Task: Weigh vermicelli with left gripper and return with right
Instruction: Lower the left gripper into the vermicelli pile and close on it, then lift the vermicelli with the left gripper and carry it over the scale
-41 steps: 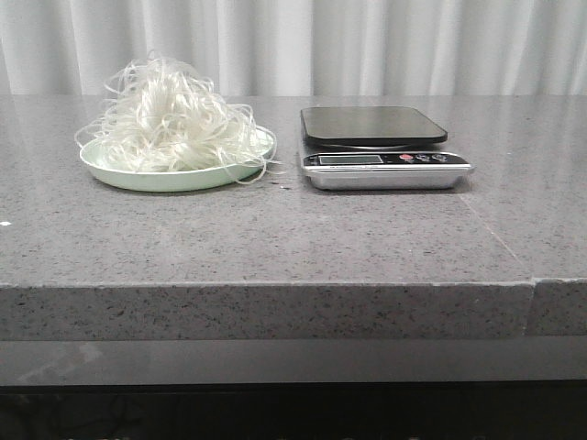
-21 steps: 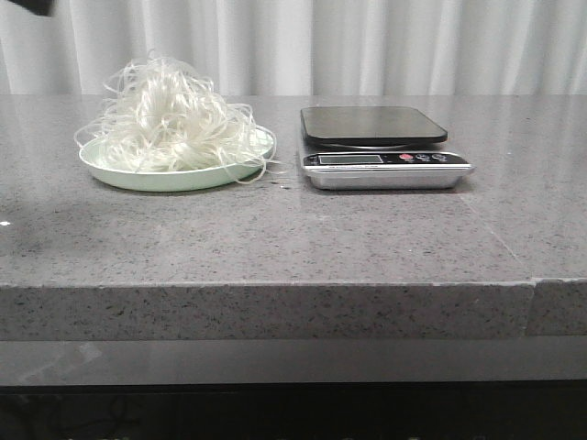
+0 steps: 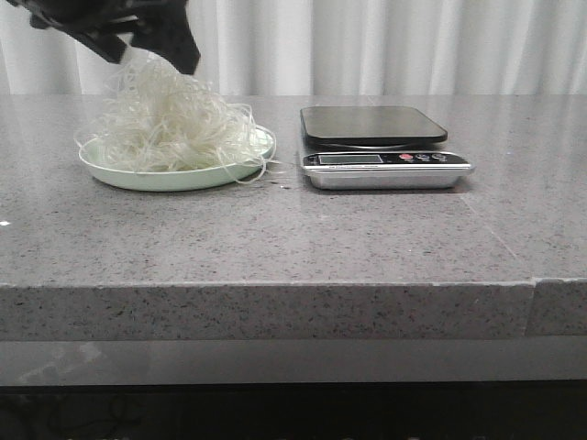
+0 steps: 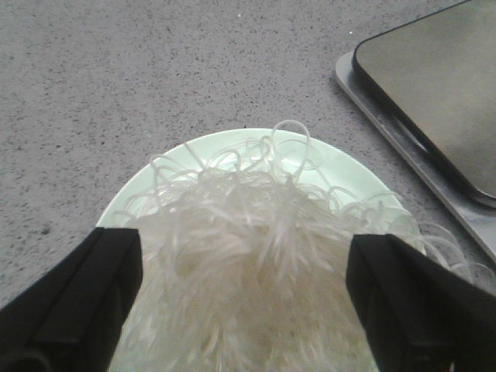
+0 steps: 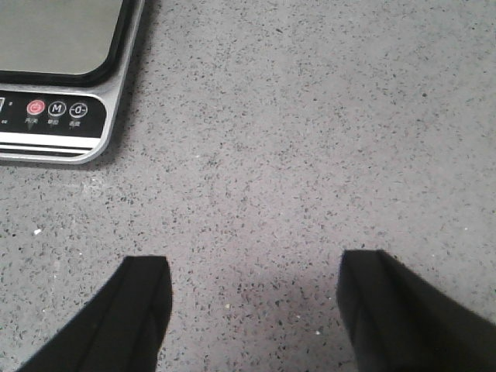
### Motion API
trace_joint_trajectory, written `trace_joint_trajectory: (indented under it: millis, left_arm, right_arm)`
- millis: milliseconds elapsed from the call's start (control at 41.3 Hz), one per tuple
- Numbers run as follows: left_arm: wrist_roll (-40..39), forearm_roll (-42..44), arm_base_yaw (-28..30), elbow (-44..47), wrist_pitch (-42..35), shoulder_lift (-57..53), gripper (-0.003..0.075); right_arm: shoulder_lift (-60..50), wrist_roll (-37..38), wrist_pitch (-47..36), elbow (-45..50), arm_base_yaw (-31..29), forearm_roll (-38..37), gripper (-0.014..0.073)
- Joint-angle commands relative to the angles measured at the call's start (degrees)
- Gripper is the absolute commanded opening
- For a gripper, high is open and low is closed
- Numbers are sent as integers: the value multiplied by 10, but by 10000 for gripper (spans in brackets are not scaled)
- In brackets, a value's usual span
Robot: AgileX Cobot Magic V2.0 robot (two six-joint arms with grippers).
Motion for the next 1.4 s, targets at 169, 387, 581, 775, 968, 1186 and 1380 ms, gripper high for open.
trace_joint_trajectory:
  millis: [169, 387, 581, 775, 968, 1186, 1380]
  left_arm:
    - [-2, -1, -3, -34, -41, 21, 571]
    - [-2, -1, -3, -34, -39, 28, 360]
    - [-2, -1, -3, -34, -39, 28, 190]
    - [-2, -1, -3, -65, -1, 26, 145]
    - [-2, -1, -3, -132, 72, 24, 145]
    - [-2, -4, -3, -218, 89, 18, 145]
    - [-2, -6, -22, -291, 57, 18, 145]
  right_arm:
    - [-3, -3, -34, -19, -2, 0, 556]
    - [-3, -3, -34, -19, -2, 0, 556]
    - [-3, -3, -34, -19, -2, 0, 556]
    - [-3, -3, -34, -19, -2, 0, 556]
    - [-3, -3, -34, -19, -2, 0, 556]
    - [-3, -3, -35, -19, -2, 0, 556]
    - [-3, -3, -39, -19, -2, 0, 556]
